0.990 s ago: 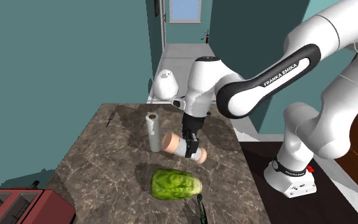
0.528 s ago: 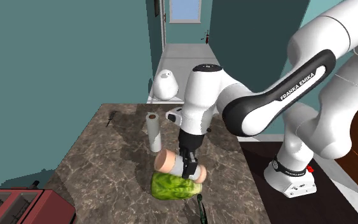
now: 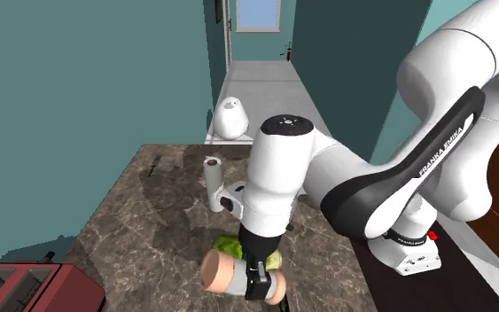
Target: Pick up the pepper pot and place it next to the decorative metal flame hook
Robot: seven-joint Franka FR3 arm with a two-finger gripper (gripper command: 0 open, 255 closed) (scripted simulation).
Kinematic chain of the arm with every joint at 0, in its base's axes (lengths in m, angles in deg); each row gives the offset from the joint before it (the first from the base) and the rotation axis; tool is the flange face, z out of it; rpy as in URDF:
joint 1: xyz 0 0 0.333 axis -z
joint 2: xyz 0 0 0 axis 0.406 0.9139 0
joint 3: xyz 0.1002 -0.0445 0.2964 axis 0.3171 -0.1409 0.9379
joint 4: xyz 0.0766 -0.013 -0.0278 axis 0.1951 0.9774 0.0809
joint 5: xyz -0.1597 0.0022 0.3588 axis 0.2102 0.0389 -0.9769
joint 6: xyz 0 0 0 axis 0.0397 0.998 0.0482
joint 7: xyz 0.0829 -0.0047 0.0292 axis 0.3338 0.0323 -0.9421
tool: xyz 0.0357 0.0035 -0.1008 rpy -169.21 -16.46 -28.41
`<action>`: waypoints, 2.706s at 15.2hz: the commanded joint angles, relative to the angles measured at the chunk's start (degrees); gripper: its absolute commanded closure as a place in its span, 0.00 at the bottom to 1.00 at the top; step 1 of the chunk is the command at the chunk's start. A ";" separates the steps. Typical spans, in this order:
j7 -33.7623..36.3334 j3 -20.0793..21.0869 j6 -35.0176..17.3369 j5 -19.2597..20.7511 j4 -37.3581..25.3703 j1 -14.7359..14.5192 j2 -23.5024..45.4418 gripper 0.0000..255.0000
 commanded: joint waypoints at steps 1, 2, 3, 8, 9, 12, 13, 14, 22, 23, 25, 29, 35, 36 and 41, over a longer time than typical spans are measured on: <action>3.60 1.63 -0.03 1.45 -2.45 -0.90 2.28 1.00; 5.37 2.36 0.10 2.32 -3.92 -1.37 3.59 1.00; 7.13 3.03 0.27 3.25 -5.47 -1.88 4.94 1.00; 15.83 5.59 1.90 8.54 -14.21 -5.01 12.33 1.00; 17.48 5.91 2.39 9.66 -16.18 -5.80 13.92 1.00; 22.17 6.55 4.22 12.98 -22.57 -8.46 18.92 1.00; 23.61 6.65 4.96 14.04 -24.87 -9.45 20.65 1.00; 24.99 6.72 5.75 15.07 -27.26 -10.49 22.42 1.00; 30.53 6.09 7.41 19.69 -37.41 -15.74 31.68 1.00; 30.65 6.00 6.77 19.86 -37.04 -15.78 31.96 1.00; 30.90 5.81 5.52 20.21 -36.34 -15.87 32.55 1.00; 31.43 5.38 3.07 20.95 -35.11 -16.10 33.85 1.00; 32.28 4.62 -0.47 22.17 -33.69 -16.55 36.07 1.00; 32.43 4.48 -1.04 22.38 -33.50 -16.64 36.47 1.00; 33.18 3.71 -3.83 23.46 -32.77 -17.13 38.59 1.00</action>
